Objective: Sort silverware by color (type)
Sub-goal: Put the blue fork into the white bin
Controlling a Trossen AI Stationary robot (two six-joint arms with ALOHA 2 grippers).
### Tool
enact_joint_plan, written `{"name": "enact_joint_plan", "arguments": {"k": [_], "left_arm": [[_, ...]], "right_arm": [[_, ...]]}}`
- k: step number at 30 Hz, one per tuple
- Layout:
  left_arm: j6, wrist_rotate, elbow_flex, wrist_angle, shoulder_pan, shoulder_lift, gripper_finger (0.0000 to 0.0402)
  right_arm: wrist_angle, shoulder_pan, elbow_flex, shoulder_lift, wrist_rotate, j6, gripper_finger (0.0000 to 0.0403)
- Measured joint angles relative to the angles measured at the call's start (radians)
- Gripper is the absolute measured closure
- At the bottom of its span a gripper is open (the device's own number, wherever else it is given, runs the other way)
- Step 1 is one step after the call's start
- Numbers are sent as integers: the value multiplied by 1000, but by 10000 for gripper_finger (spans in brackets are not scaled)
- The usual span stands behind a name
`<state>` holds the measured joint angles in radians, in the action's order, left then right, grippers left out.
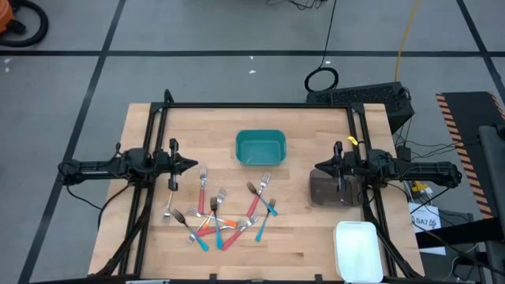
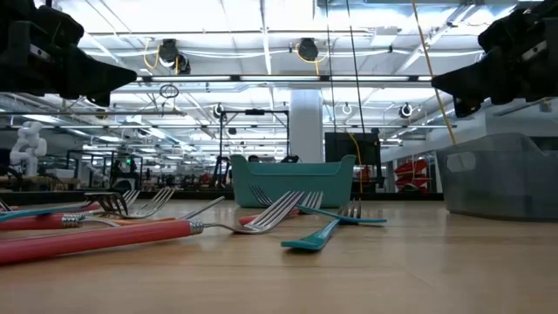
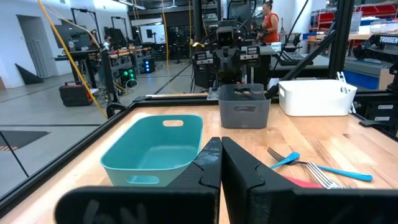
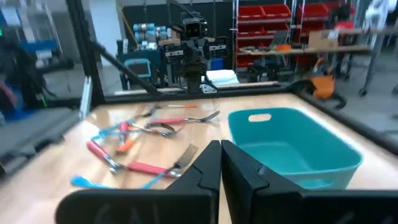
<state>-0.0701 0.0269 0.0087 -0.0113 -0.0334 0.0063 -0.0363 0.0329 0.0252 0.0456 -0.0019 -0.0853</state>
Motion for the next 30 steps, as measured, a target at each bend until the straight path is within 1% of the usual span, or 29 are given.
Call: {"name": "enact_joint_plan", "arguments": {"k": [4,7,9,14,18,21,27,30], "left_arm": [[0,0,0,0,0,0,396],[0,0,0,-1,0,0,396],[0,0,0,-2,0,0,396],[0,1,-1,-13,0,0,396],[0,1,-1,-14,0,0,396],[0,1,-1,-16,0,0,396],[3,1,-1,-16,0,0,396],[2,1,-1,-16,0,0,396]], "right_arm": [[24,-10,53,25,-48,-1,400],[9,-31,141,75,-51,-2,401],[19,-42,209,131,-48,-10,401],[79,-67,401,327,-28,-34,402],[155,-81,559,508,-19,-34,402],[176,-90,666,637,-15,-34,402],[256,-114,837,853,64,-39,402],[323,-126,913,941,109,-80,402]]}}
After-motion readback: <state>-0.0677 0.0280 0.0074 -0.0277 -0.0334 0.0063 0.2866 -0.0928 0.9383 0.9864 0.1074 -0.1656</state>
